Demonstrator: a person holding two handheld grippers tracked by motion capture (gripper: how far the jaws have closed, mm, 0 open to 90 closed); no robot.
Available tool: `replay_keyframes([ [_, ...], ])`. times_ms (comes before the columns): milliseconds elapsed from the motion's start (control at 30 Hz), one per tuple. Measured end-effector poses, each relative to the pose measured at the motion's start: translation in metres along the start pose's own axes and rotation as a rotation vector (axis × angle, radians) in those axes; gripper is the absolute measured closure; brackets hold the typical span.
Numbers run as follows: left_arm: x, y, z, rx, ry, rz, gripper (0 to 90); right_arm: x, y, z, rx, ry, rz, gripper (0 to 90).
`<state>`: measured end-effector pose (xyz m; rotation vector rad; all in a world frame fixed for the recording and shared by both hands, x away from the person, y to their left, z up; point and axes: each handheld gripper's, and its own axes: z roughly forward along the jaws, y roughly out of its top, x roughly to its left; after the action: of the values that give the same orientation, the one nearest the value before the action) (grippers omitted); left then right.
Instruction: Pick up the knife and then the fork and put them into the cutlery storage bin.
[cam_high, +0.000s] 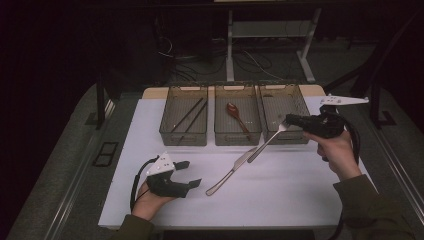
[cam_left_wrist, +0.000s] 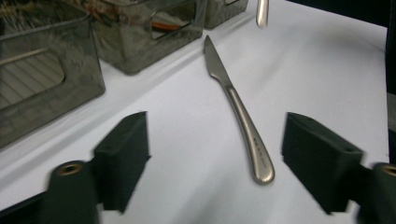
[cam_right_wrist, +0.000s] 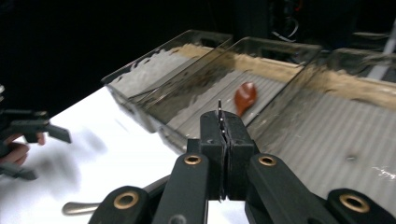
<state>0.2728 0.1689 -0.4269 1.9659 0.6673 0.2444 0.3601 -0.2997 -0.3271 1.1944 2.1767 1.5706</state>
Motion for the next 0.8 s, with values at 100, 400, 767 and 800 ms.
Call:
replay_keyframes([
  [100, 0.002, -0.003, -0.001, -0.004, 0.009, -0.007, 12.7, -0.008, 0.010, -0.005, -0.008, -0.026, -0.002, 87.5],
  [400, -0.001, -0.003, 0.003, 0.011, 0.028, -0.006, 0.0, -0.039, 0.043, -0.018, -0.029, -0.123, -0.002, 87.5],
  [767, -0.003, -0.002, 0.004, 0.015, 0.012, -0.003, 0.0, -0.075, 0.057, -0.009, -0.005, -0.230, 0.031, 87.5],
  [800, -0.003, -0.002, 0.004, 0.017, 0.011, -0.003, 0.0, -0.077, 0.057, -0.006, 0.002, -0.240, 0.026, 87.5],
])
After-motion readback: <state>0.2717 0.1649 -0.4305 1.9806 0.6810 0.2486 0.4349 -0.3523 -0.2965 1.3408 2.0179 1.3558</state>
